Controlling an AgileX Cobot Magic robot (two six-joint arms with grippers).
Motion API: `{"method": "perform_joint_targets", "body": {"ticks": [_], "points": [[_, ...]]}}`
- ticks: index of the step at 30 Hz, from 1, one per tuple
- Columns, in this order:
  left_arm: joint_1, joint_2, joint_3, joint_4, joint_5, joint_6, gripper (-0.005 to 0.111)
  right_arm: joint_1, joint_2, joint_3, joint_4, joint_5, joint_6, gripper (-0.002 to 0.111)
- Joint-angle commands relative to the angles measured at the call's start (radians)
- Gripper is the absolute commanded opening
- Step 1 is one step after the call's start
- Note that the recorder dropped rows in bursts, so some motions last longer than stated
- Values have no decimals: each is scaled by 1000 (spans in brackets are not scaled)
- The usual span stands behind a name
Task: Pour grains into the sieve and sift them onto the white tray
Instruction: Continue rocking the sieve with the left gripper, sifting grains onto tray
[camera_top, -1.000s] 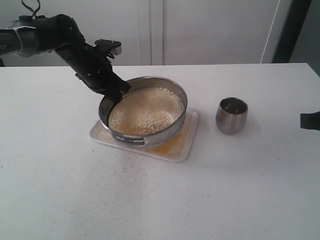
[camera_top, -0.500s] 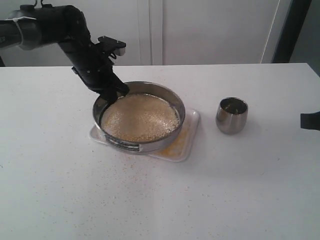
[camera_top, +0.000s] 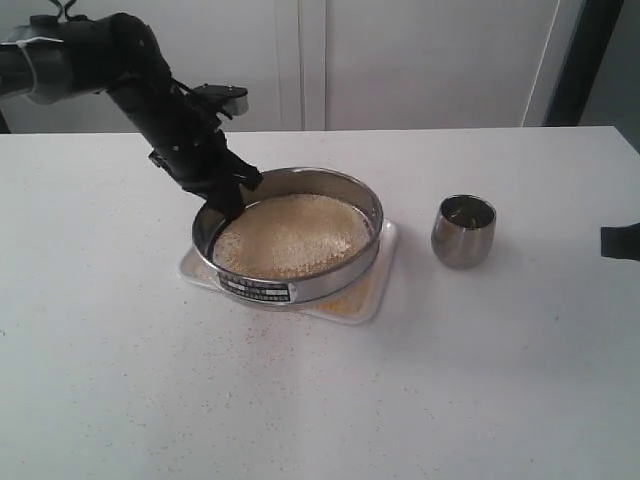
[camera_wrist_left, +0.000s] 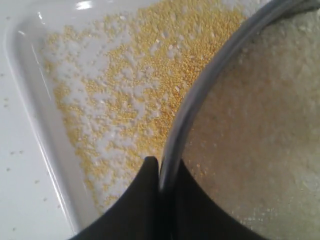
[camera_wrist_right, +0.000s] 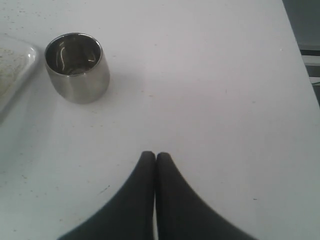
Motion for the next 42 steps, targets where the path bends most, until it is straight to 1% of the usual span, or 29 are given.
{"method": "perform_joint_targets", "body": {"ticks": [1, 4, 6, 8, 10, 11, 12, 14, 15, 16, 17, 19, 21, 23, 24, 25, 27, 28, 29, 31, 32, 33, 34, 35, 36, 38, 39, 40, 42], "points": [[23, 6, -45, -10, -142, -175, 0, -10, -8, 3, -1, -9, -4, 0], [14, -5, -42, -3, 107, -51, 0, -10, -8, 3, -1, -5, -4, 0], [-9, -12, -25, 54, -11, 1, 0, -10, -8, 3, -1, -8, -4, 0], [-13, -10, -25, 135, -192, -76, 0, -10, -8, 3, -1, -8, -4, 0], [-4, -27, -36, 113, -69, -177, 0, -10, -8, 3, -1, -8, -4, 0], [-9, -41, -31, 85, 25, -115, 0, -10, -8, 3, -1, -8, -4, 0], [-26, -57, -14, 73, 27, -29, 0, -10, -8, 3, -1, -8, -4, 0], [-49, -69, 1, 147, -172, -11, 0, -10, -8, 3, -1, -8, -4, 0], [-49, -66, -5, 205, -291, -123, 0, -10, -8, 3, -1, -8, -4, 0], [-37, -62, -18, 229, -308, -256, 0, -10, -8, 3, -1, -9, -4, 0], [-28, -65, -28, 199, -244, -316, 0, -10, -8, 3, -1, -9, -4, 0], [-31, -85, -1, 140, -38, -168, 0, -10, -8, 3, -1, -7, -4, 0], [-48, -93, 45, 125, -116, -48, 0, -10, -8, 3, -1, -7, -4, 0], [-50, -81, 57, 166, -327, -79, 0, -10, -8, 3, -1, -7, -4, 0], [-37, -73, 53, 159, -339, -152, 0, -10, -8, 3, -1, -7, -4, 0], [-29, -76, 46, 131, -247, -215, 0, -10, -8, 3, -1, -7, -4, 0], [-27, -95, 67, 80, -71, -138, 0, -10, -8, 3, -1, -7, -4, 0], [-39, -100, 87, 67, -95, -47, 0, -10, -8, 3, -1, -7, -4, 0], [-47, -103, 94, 78, -207, 26, 0, -10, -8, 3, -1, -7, -4, 0], [-40, -93, 78, 108, -410, -23, 0, -10, -8, 3, -1, -7, -4, 0], [-27, -93, 52, 76, -354, -127, 0, -10, -8, 3, -1, -7, -4, 0], [-12, -106, 22, 26, -190, -209, 0, -10, -8, 3, -1, -7, -4, 0], [-10, -121, 17, 0, -35, -158, 0, -10, -8, 3, -1, -7, -4, 0], [-17, -134, 28, -13, 27, -68, 0, -10, -8, 3, -1, -10, -4, 0], [-30, -143, 43, -16, 9, 26, 0, -10, -8, 3, -1, -8, -4, 0], [-37, -137, 51, 49, -218, 105, 0, -10, -8, 3, -1, -8, -4, 0], [-29, -126, 47, 97, -341, 42, 0, -10, -8, 3, -1, -8, -4, 0], [-9, -122, 34, 103, -366, -97, 0, -10, -8, 3, -1, -8, -4, 0], [18, -127, 9, 52, -192, -310, 0, -10, -8, 3, -1, -8, -4, 0]]}}
